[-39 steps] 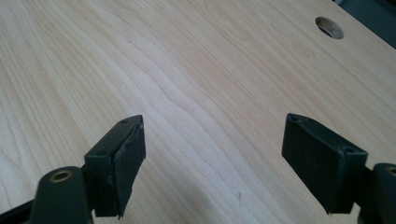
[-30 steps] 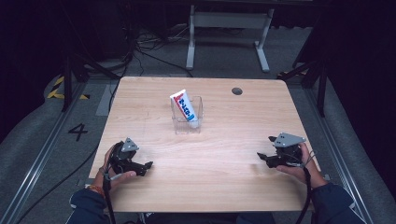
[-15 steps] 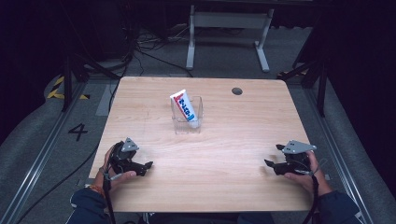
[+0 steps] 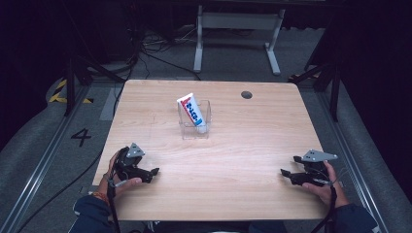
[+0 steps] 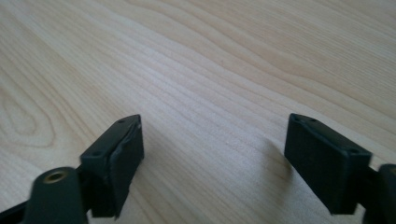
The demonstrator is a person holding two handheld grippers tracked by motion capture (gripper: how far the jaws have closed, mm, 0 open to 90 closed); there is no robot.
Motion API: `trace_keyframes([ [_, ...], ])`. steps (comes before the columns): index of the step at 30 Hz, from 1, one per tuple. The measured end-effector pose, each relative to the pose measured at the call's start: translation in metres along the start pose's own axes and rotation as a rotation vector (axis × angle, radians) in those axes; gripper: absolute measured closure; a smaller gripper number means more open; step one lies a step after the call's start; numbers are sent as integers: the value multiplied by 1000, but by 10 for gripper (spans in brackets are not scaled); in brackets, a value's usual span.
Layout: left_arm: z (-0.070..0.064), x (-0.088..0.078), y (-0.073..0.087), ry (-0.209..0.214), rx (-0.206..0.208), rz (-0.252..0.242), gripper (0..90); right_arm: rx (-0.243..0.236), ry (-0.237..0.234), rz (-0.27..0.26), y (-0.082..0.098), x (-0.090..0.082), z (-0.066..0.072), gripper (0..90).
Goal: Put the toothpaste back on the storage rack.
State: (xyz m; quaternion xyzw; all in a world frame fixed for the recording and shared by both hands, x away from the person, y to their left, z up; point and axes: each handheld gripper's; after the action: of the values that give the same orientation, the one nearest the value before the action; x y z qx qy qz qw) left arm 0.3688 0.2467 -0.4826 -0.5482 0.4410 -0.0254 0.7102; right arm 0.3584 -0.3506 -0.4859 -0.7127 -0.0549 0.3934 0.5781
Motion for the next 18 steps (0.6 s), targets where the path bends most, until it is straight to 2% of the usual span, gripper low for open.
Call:
trace_keyframes([
  [1,0,0,0,1,1,1,2,21,-6,2,0,0,-1,191],
  [4,0,0,0,-3,-1,-1,3,29,-5,7,1,0,-2,180],
  [5,-1,0,0,-4,-11,-2,3,28,-5,8,1,0,-3,179],
  [18,-1,0,0,-3,-6,-4,3,32,7,10,0,1,-2,164],
])
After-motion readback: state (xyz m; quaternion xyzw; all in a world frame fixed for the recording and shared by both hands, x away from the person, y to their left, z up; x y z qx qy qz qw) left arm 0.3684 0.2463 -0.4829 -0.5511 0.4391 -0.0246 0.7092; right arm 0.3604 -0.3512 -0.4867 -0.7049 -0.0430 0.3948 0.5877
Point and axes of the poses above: each handheld gripper's, and its own axes: x roughly forward along the jaws, y roughly out of its underside, z roughly to its left, and after that the axes turned 12 degrees about -z, right-handed
